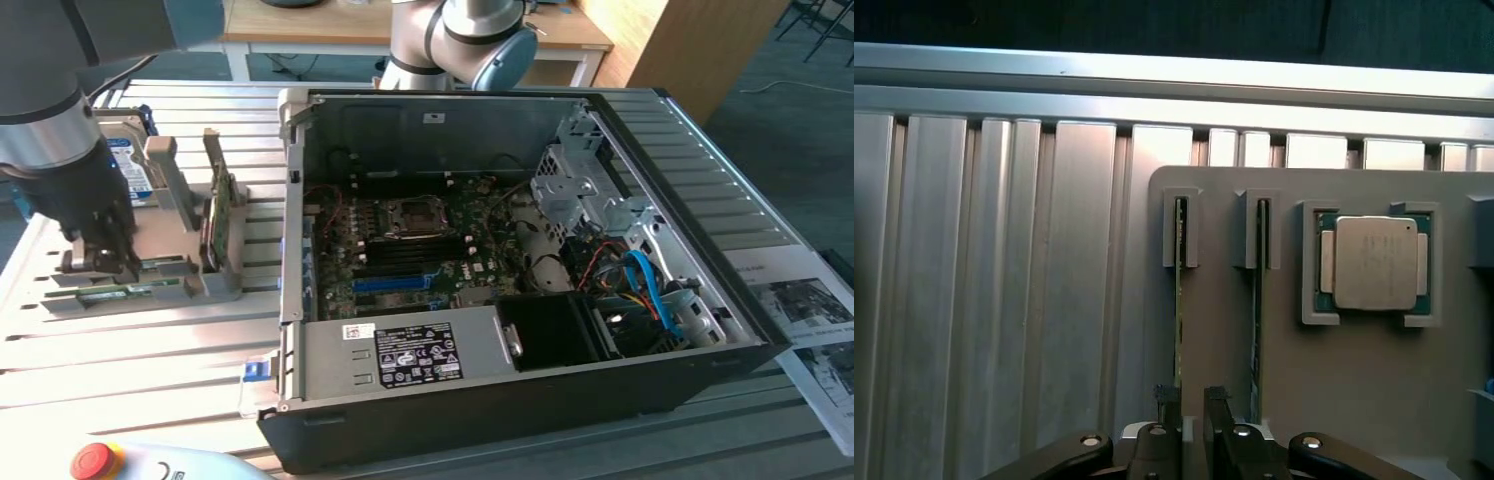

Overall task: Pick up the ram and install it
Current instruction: 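Pick up the ram and move it above insertion slot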

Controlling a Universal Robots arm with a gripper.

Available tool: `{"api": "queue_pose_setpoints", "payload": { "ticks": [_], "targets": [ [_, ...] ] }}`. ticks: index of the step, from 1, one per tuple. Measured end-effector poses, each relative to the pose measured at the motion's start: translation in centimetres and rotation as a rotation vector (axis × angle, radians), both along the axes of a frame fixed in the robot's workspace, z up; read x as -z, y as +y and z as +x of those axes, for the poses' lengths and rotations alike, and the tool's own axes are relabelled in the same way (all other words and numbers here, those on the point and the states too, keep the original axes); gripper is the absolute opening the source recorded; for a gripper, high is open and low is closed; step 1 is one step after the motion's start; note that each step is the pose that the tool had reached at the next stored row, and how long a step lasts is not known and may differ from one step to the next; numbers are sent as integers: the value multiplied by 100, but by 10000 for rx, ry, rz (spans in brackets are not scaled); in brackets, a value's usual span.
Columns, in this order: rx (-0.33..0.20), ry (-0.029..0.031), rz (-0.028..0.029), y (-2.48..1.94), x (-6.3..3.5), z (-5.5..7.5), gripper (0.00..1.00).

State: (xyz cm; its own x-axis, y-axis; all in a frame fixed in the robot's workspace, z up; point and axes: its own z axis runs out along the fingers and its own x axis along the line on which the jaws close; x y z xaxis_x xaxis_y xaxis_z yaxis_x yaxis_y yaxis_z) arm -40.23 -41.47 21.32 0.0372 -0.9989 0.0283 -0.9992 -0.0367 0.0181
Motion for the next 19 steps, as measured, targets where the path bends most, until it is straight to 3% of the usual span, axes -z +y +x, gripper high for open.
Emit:
{"api": "queue_pose_setpoints", "payload": {
  "ticks": [13, 19],
  "targets": [
    [2, 0, 0, -1, 54, 0, 24],
    [1, 0, 0, -27, 54, 0, 24]
  ]
}}
